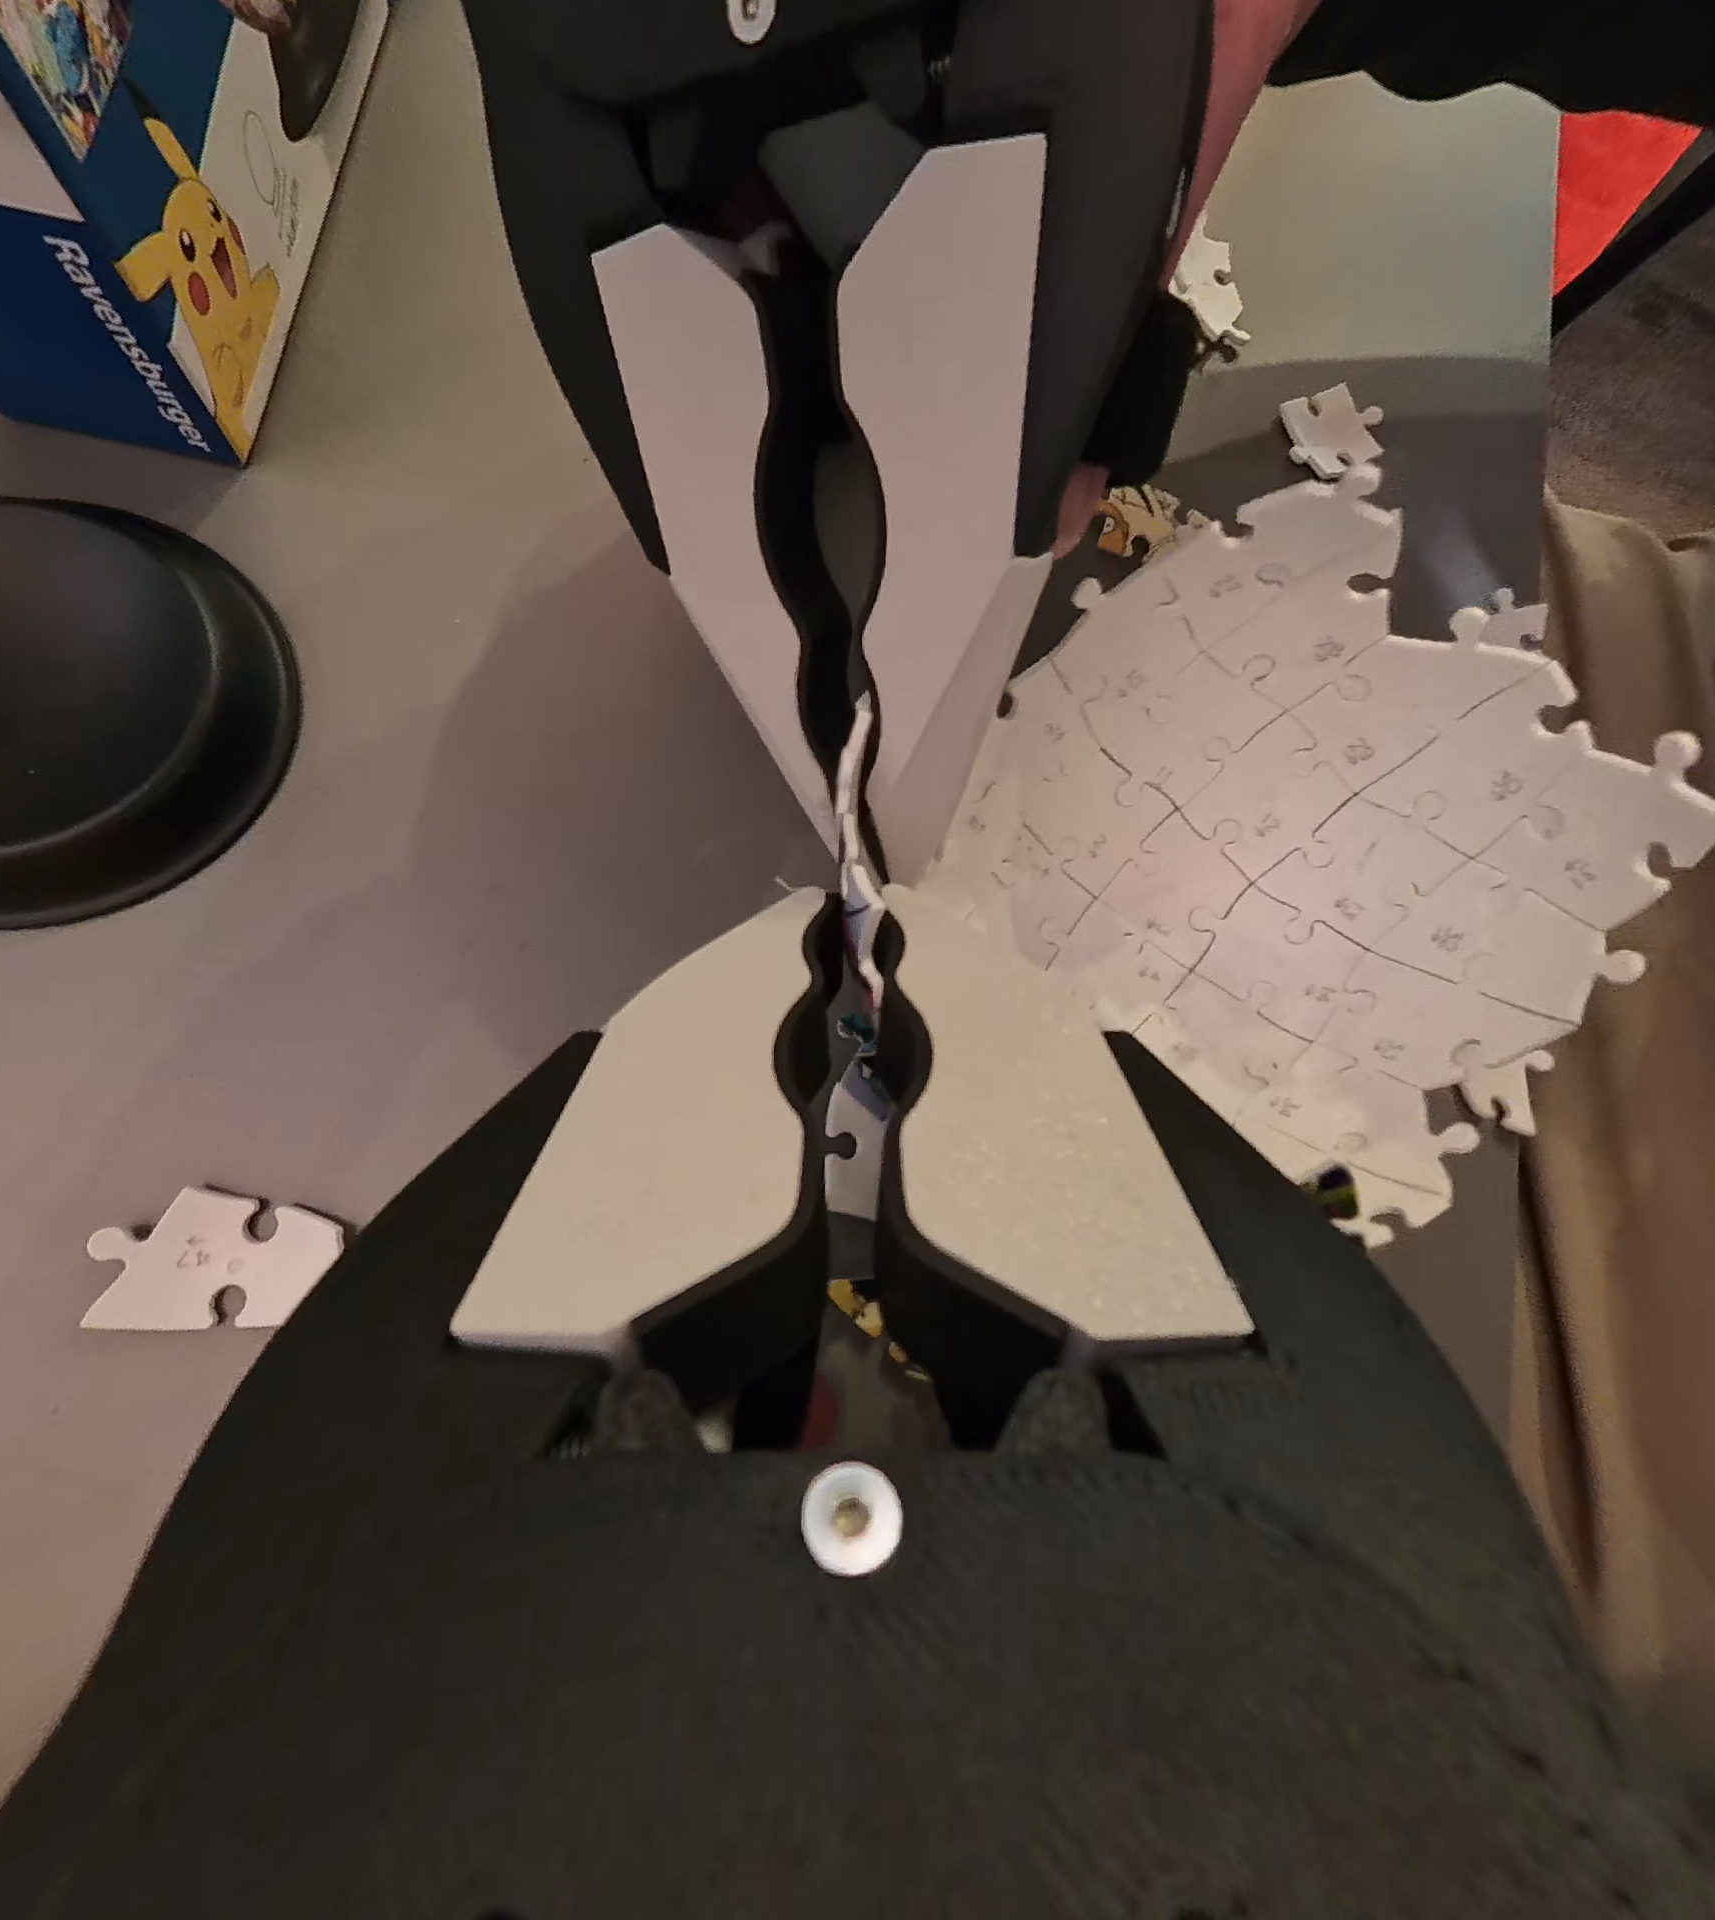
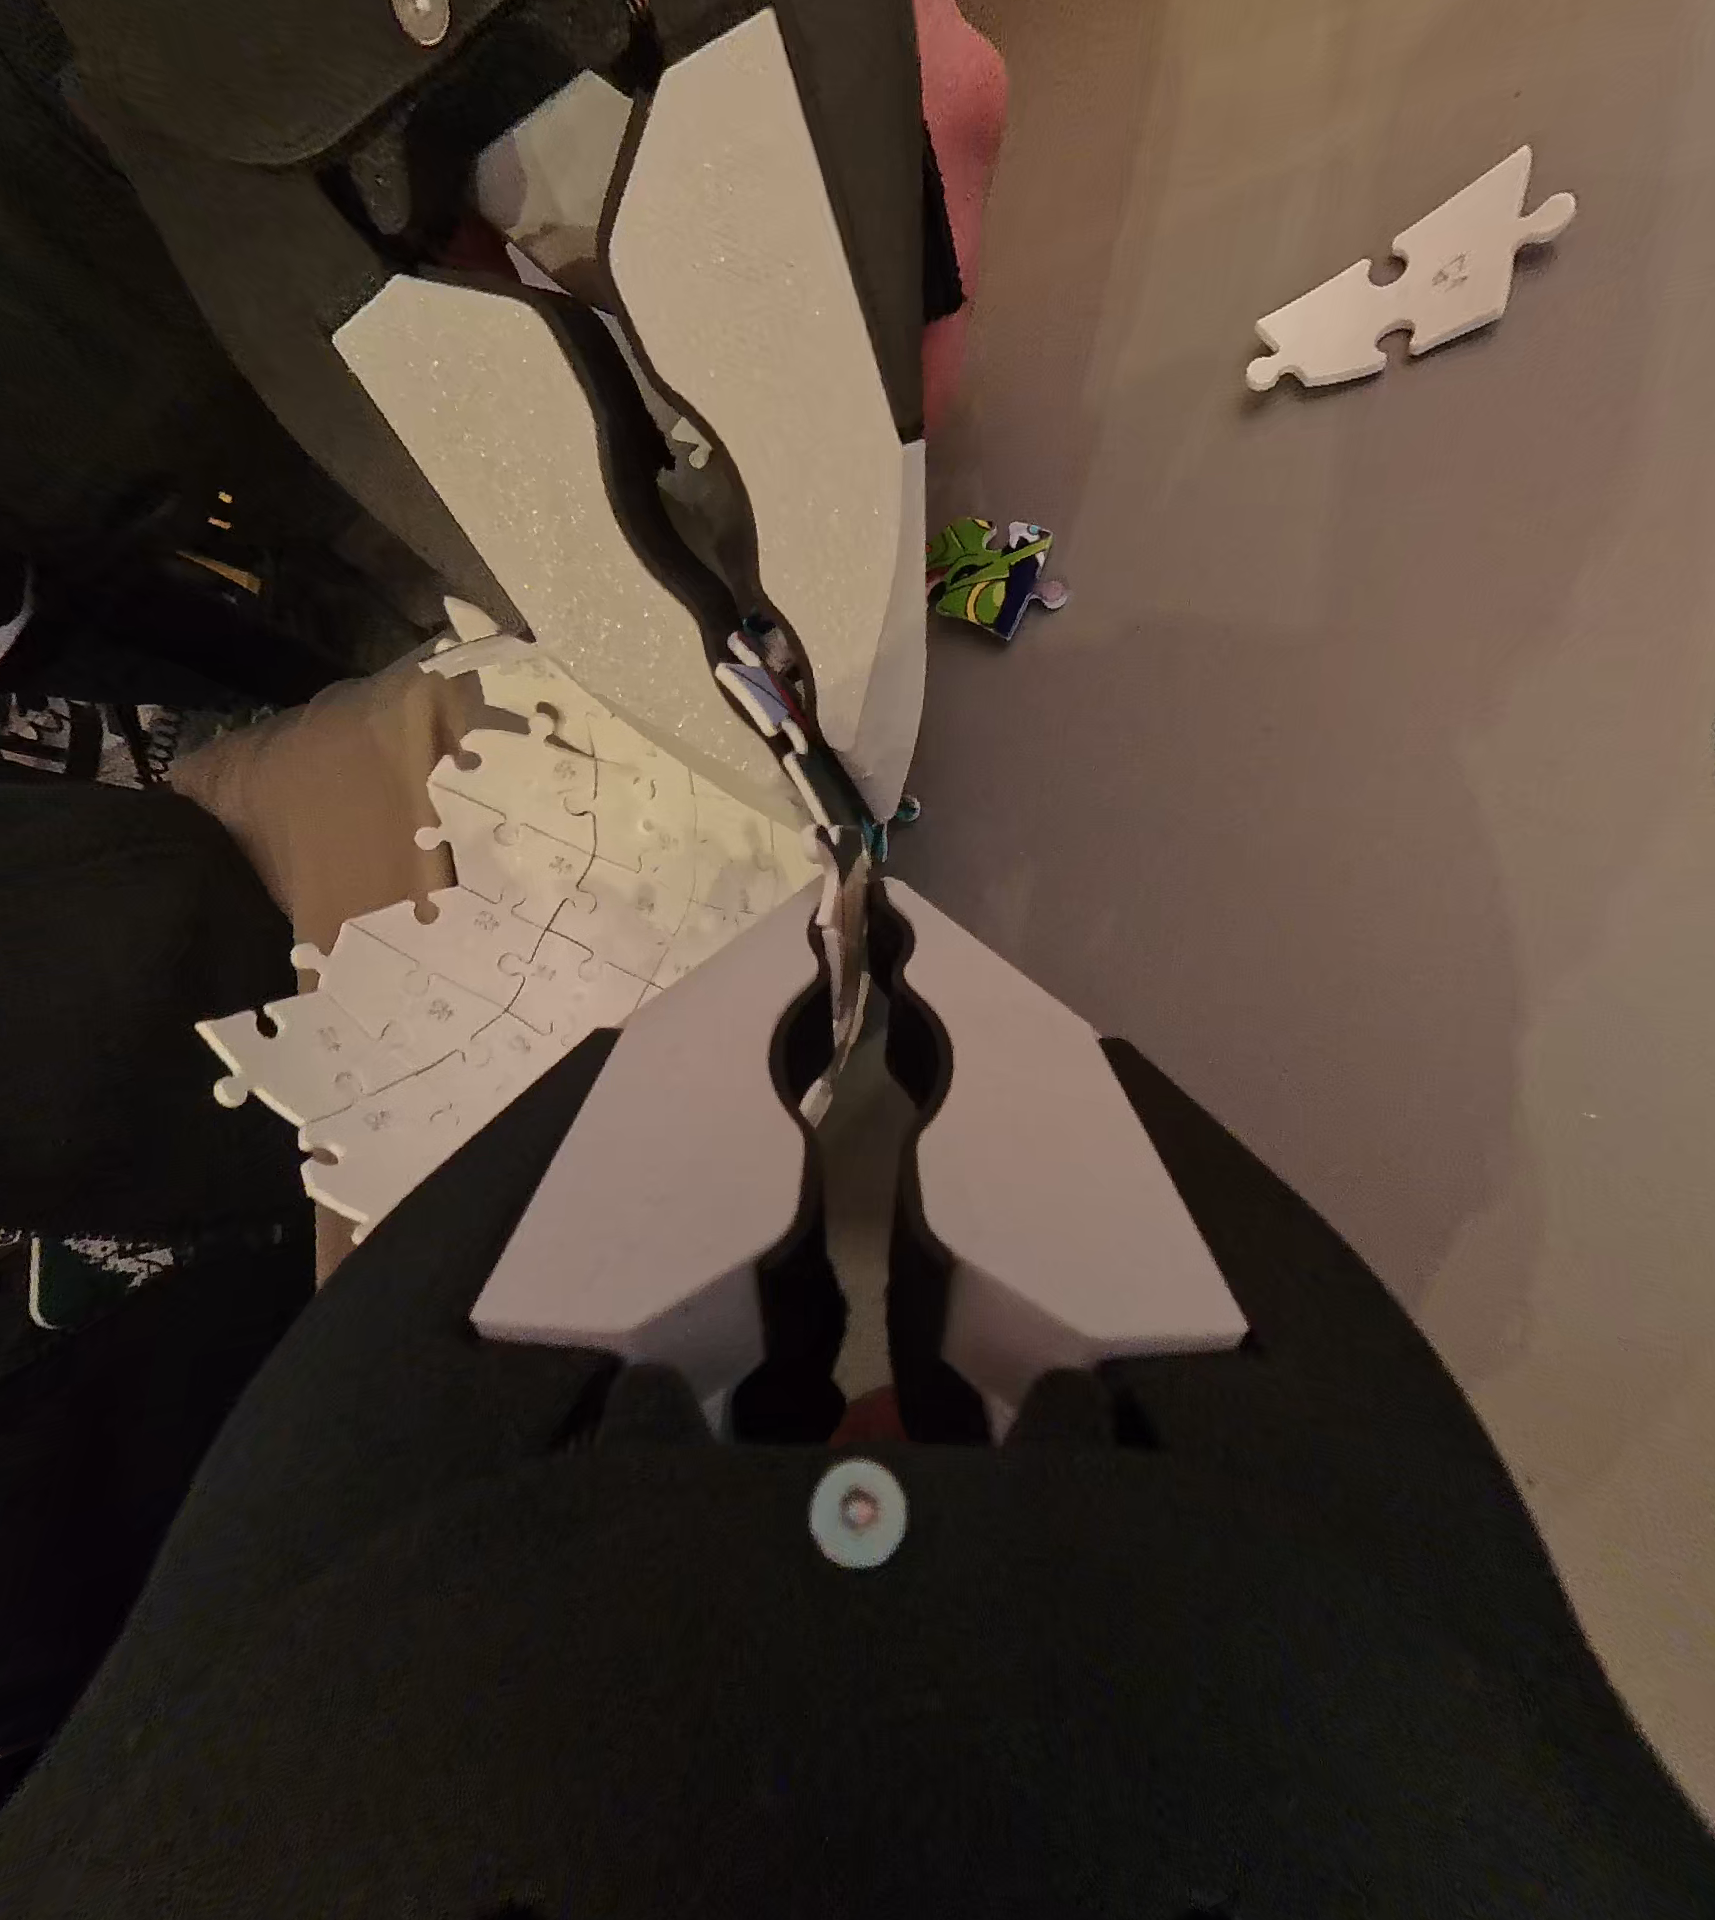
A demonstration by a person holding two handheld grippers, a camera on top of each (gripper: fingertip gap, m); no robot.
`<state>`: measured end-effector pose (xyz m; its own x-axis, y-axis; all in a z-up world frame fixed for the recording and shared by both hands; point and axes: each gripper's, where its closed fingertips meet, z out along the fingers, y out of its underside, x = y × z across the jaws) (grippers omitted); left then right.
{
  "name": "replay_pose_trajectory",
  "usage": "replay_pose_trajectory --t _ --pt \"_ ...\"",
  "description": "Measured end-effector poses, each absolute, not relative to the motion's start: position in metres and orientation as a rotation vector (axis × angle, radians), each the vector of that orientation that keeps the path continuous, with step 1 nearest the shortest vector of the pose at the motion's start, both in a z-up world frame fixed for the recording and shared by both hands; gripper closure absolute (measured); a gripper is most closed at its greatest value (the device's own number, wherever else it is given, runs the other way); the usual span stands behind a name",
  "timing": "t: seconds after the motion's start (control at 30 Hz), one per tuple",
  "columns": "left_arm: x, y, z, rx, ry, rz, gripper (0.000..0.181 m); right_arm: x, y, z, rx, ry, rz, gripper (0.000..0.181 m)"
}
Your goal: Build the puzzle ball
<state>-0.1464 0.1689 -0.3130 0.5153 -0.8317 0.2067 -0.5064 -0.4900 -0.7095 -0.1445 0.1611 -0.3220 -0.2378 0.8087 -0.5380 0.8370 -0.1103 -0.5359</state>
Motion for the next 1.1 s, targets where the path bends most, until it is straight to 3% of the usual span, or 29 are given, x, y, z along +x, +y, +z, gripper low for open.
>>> replay_pose_trajectory --t 0.4,0.6,0.9,1.1 --pt "-0.147 0.170 -0.316 -2.200 1.026 -0.814 0.178 -0.145 0.167 -0.318 1.960 2.121 -1.282 0.170" --pt "-0.147 0.169 -0.317 -2.207 1.023 -0.828 0.178 -0.148 0.170 -0.314 1.957 2.187 -1.302 0.180" --pt "-0.145 0.167 -0.320 -2.208 1.021 -0.860 0.178 -0.147 0.167 -0.317 1.970 2.209 -1.297 0.181" --pt "-0.147 0.167 -0.320 -2.214 1.011 -0.863 0.178 -0.134 0.171 -0.315 1.996 2.177 -1.255 0.165"
